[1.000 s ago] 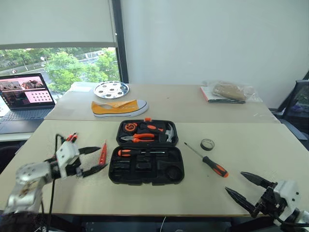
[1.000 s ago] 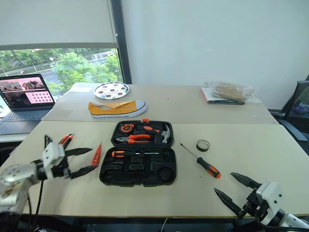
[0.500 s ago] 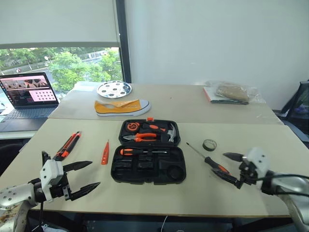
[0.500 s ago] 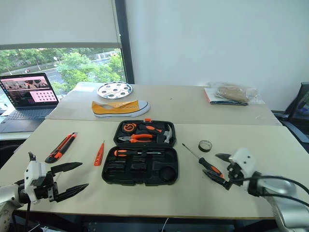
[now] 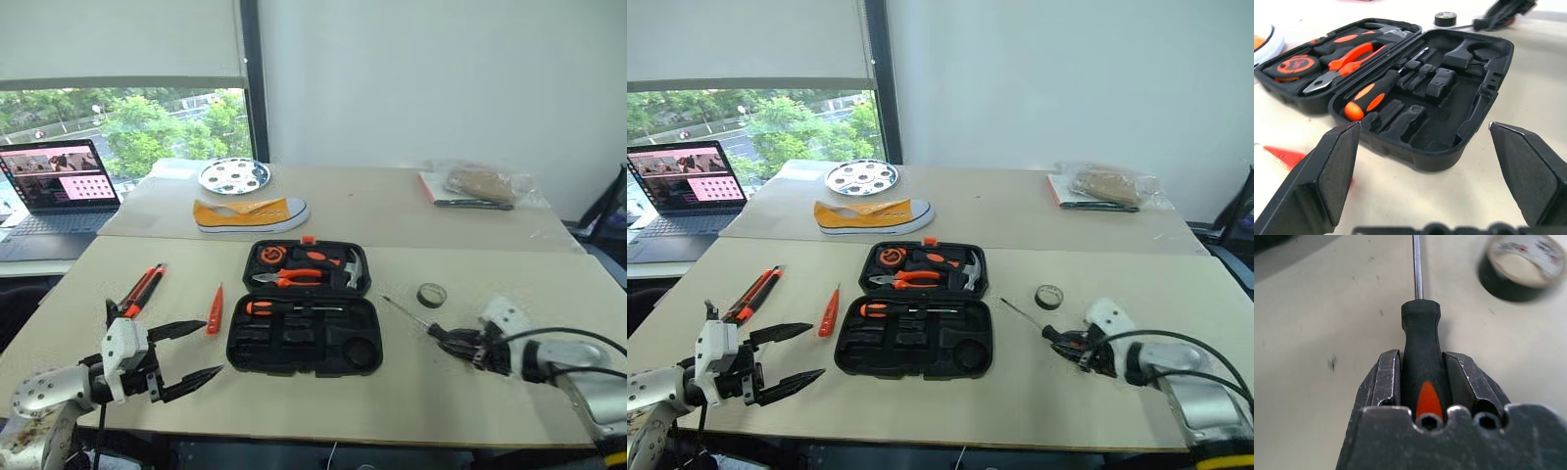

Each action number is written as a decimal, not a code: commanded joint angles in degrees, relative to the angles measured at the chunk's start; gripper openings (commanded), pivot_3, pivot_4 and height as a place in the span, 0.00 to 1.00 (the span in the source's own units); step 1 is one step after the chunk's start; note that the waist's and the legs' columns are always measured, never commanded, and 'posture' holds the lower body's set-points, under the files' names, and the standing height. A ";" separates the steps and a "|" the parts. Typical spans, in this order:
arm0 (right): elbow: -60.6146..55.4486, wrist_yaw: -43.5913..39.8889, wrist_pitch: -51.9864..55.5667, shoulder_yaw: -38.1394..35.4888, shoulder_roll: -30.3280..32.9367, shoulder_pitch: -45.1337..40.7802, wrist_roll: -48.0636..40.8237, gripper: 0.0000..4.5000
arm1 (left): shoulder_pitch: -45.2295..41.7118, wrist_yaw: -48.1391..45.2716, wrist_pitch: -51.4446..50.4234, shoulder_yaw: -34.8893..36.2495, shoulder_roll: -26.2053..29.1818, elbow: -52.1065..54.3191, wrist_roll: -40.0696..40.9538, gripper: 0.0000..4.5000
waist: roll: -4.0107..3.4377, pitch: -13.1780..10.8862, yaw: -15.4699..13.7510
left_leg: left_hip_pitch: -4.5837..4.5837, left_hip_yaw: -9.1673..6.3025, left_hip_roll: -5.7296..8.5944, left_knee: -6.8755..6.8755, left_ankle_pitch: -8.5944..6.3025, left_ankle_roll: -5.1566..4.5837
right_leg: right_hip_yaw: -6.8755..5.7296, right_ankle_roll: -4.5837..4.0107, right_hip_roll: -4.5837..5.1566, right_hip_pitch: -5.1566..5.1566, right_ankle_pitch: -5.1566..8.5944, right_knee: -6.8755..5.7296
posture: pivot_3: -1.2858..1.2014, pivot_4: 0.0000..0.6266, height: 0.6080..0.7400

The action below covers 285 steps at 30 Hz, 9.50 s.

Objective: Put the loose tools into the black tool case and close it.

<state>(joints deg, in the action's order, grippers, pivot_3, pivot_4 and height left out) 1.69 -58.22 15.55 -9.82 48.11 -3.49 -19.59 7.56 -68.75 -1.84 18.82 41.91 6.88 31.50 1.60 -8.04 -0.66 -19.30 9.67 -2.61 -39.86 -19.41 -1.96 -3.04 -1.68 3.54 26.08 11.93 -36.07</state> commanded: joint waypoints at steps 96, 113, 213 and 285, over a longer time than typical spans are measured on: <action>27.97 -8.95 -2.74 34.44 -31.96 -47.17 23.33 0.00 | 5.04 10.02 -0.27 3.75 -3.86 3.74 -2.30 1.00 | -0.03 -0.04 3.32 | 0.11 -0.20 -0.38 0.08 0.67 0.91 | -0.56 -1.08 -0.03 0.30 -0.09 -0.83 | 0.52 0.24 1.00; -1.24 -12.53 -12.91 9.75 -24.60 -24.10 -2.71 0.77 | 18.47 21.04 2.67 21.97 -12.97 1.13 2.15 1.00 | -0.01 -0.07 2.13 | -0.01 -0.26 -0.50 0.15 0.44 0.87 | -0.70 -1.10 0.03 0.29 0.05 -0.52 | 0.52 0.24 1.00; -23.36 0.75 -14.10 0.87 -15.12 1.20 -12.08 1.00 | -46.02 -14.05 -3.28 -34.06 2.33 -24.57 -24.32 0.10 | 0.33 -0.19 0.58 | -0.06 -0.53 -0.10 -0.03 0.52 0.71 | -0.64 -0.83 -0.18 0.14 0.21 -0.71 | 0.52 0.24 1.00; -20.75 0.84 -14.28 2.49 -15.99 -0.80 -11.43 1.00 | -39.00 -5.67 -5.54 -29.71 -3.14 -23.13 -24.63 0.02 | 0.38 -0.20 0.48 | 0.01 -0.54 -0.08 -0.36 0.50 0.65 | -0.43 -0.75 -0.16 0.08 0.23 -0.99 | 0.52 0.24 1.00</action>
<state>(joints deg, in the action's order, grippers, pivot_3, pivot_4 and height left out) -17.88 -57.89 1.73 -6.77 32.25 -4.14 -30.53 -32.87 -73.00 -8.29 -9.92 38.04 -16.85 7.09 1.98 -8.24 -0.18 -19.28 9.13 -2.69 -40.21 -18.91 -1.31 -3.47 -2.44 3.39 26.16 12.17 -37.06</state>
